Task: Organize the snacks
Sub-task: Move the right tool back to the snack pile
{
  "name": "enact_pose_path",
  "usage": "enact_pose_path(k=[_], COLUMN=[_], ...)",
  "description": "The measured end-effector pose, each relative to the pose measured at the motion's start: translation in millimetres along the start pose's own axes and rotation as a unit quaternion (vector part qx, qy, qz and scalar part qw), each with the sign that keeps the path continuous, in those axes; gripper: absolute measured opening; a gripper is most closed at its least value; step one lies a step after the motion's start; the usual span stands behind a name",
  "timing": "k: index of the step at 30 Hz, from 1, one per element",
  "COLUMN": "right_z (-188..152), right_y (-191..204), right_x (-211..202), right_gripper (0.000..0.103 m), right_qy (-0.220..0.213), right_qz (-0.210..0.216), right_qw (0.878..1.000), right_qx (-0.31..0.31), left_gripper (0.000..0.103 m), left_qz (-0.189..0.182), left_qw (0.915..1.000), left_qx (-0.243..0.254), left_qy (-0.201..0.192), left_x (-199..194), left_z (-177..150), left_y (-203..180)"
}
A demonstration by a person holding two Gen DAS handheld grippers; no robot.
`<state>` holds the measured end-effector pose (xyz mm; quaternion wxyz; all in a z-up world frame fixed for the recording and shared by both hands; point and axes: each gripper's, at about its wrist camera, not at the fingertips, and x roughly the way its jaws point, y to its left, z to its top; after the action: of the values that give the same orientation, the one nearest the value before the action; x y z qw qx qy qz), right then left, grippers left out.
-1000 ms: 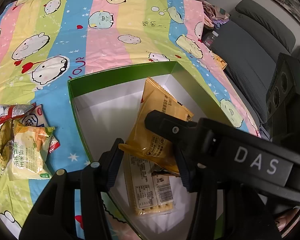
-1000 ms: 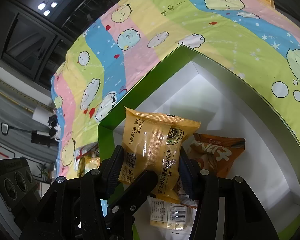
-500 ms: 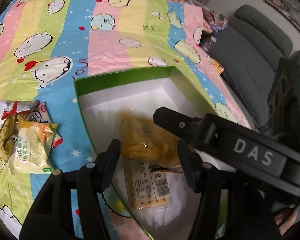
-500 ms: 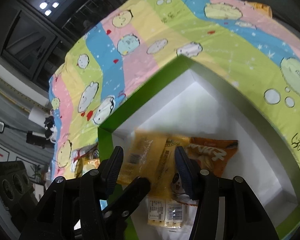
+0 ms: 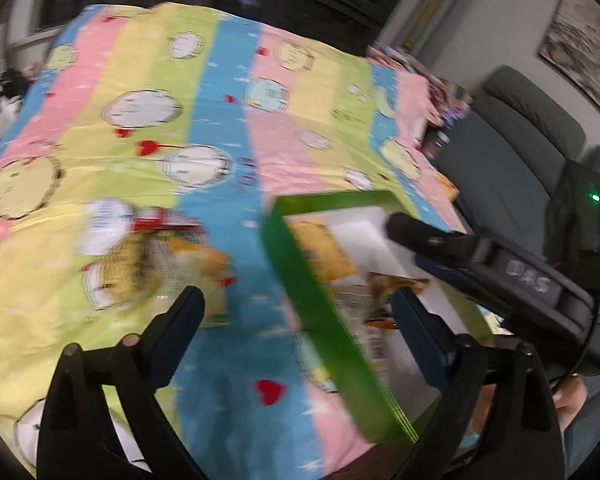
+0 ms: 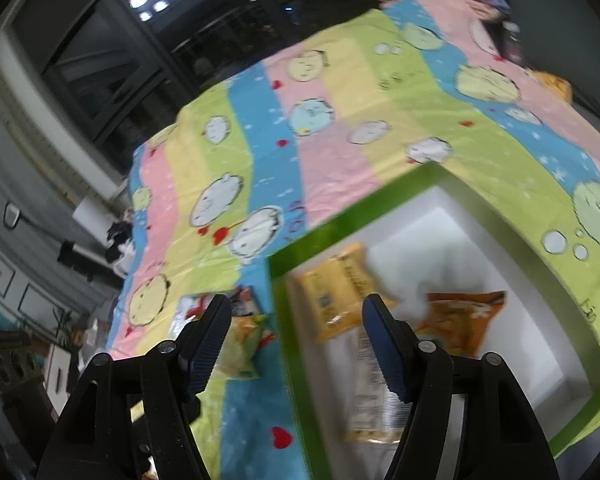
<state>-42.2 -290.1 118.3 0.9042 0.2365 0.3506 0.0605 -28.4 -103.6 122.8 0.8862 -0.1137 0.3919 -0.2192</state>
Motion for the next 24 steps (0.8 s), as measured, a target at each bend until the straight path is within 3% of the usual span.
enact_pose_path(k=[1, 2, 5, 9, 15, 24], right_z=[-1.2, -3.2, -9.3, -19.6, -36.9, -53.1], right_y=[5.8, 11.9, 34.0, 55.6, 83.3, 93.2], right_x=[0.5, 1.1, 10.3, 27.7, 50.9, 97.7], right_gripper=[0.084, 0.086, 0.086, 0.086, 0.086, 0.086], right_qy=[-0.001, -0.003, 0.009, 0.033, 0.067, 0.124], right_qz=[0.004, 0.009, 0.027, 0.032, 0.045, 0.026], right_qw=[1.0, 1.0, 0.999, 0.997, 0.993, 0.989], right_qx=[-0.006, -0.014, -0.038, -0.059, -0.085, -0.081], left_gripper=[0.1, 0.101, 0.102, 0.102, 0.102, 0.102], left_qz=[0.01, 0.019, 0.071, 0.11, 0.107, 0.109], left_qw=[0.9999, 0.9998, 0.9972, 0.9933, 0.9898, 0.9884], left_qx=[-0.006, -0.01, -0.022, -0.036, -0.094, -0.105], left_qy=[-0.004, -0.006, -0.007, -0.008, 0.002, 0.01], left_x=[-4.5, -7.1, -12.9, -14.4, -7.5, -4.0], left_z=[-0.9, -1.7, -6.6, -18.3, -32.4, -40.4], left_y=[9.4, 16.7, 48.3, 86.4, 135.3, 155.3])
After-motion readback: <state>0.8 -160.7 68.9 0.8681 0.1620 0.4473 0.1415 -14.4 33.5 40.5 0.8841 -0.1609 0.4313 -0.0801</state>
